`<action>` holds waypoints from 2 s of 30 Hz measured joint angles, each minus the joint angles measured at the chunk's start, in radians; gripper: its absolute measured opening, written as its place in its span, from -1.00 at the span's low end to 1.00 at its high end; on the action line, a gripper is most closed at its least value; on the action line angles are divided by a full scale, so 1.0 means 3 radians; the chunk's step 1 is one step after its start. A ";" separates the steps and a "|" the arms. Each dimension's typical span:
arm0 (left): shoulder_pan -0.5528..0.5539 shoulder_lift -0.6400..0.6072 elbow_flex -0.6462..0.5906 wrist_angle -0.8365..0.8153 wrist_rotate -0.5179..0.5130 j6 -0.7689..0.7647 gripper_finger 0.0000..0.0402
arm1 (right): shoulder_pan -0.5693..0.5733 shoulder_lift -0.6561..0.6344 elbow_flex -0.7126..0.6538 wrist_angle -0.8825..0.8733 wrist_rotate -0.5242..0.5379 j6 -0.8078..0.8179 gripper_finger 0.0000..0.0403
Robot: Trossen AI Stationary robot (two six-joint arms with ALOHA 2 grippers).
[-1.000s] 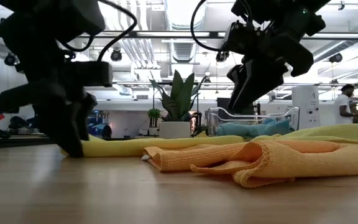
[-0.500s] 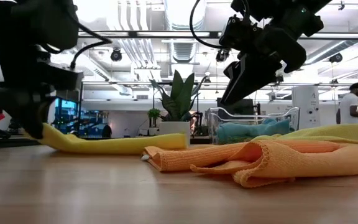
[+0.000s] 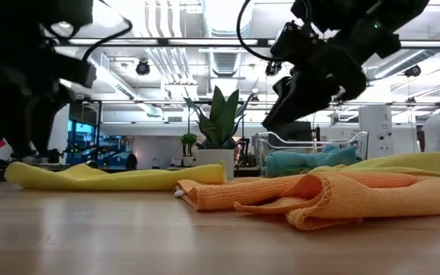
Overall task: Fold microfiber towels
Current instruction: Fold the left yellow microfiber towel
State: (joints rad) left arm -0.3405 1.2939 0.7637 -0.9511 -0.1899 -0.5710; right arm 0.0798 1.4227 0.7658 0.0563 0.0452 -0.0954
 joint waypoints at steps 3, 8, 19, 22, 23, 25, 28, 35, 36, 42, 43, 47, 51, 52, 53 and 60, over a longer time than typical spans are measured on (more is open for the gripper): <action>-0.0004 -0.0030 0.0093 0.0213 0.0079 -0.0085 0.12 | -0.0052 0.0049 -0.0027 0.0250 0.0287 0.0243 -0.40; 0.0000 -0.0042 0.0031 0.1357 -0.0600 0.0035 0.10 | -0.0094 0.0189 0.0059 0.0343 0.0737 0.0455 -0.40; 0.0251 0.0301 -0.0299 0.2493 -0.0947 0.0531 -0.21 | -0.0283 0.0734 0.0601 0.0329 0.0289 0.0468 -0.40; 0.0258 0.0357 -0.0440 0.2530 -0.0962 0.0453 -0.34 | -0.0357 0.0949 0.0845 0.0160 0.0251 0.0561 -0.40; 0.0263 0.0373 -0.0477 0.2523 -0.0971 0.0425 -0.38 | -0.0392 0.1016 0.0945 0.0076 0.0247 0.0639 -0.40; 0.0264 0.0386 -0.0554 0.2531 -0.1004 0.0362 -0.45 | -0.0470 0.1157 0.1172 -0.0190 0.0254 0.0808 -0.40; 0.0264 0.0386 -0.0655 0.2536 -0.1029 0.0353 -0.54 | -0.0594 0.1356 0.1526 -0.0643 0.0257 0.1047 -0.40; 0.0264 0.0386 -0.0778 0.2530 -0.1031 0.0347 -0.65 | -0.0776 0.1642 0.1976 -0.1046 0.0016 0.1205 -0.40; 0.0264 0.0386 -0.0795 0.2533 -0.1031 0.0341 -0.66 | -0.0775 0.1657 0.1994 -0.1059 0.0004 0.1230 -0.40; 0.0263 0.0386 -0.0935 0.2546 -0.1054 0.0184 -0.66 | -0.0807 0.1783 0.2065 -0.1029 -0.0005 0.1400 -0.40; 0.0263 0.0386 -0.0947 0.2557 -0.1059 0.0173 -0.66 | -0.0812 0.1808 0.2065 -0.1036 -0.0001 0.1418 -0.40; 0.0262 0.0386 -0.0956 0.2559 -0.1064 0.0089 -0.66 | -0.0836 0.1860 0.2060 -0.1042 0.0023 0.1430 -0.40; 0.0262 0.0386 -0.0958 0.2565 -0.1064 0.0091 -0.66 | -0.0835 0.1862 0.2058 -0.1002 0.0024 0.1416 -0.40; 0.0262 0.0386 -0.0958 0.2566 -0.1064 0.0091 -0.66 | -0.0835 0.1862 0.2058 -0.1008 0.0023 0.1395 -0.41; 0.0262 0.0386 -0.0960 0.2568 -0.1064 0.0091 -0.66 | -0.0835 0.1862 0.2058 -0.1007 0.0023 0.1367 -0.43; 0.0262 0.0386 -0.0971 0.2589 -0.1146 0.0092 -0.66 | -0.0829 0.1962 0.2052 -0.0895 -0.0004 0.1255 -0.77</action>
State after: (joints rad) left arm -0.2619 1.4097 0.4725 -0.1742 -0.5339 -0.5434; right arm -0.1688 2.0112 1.3814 -0.2121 0.0441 0.2810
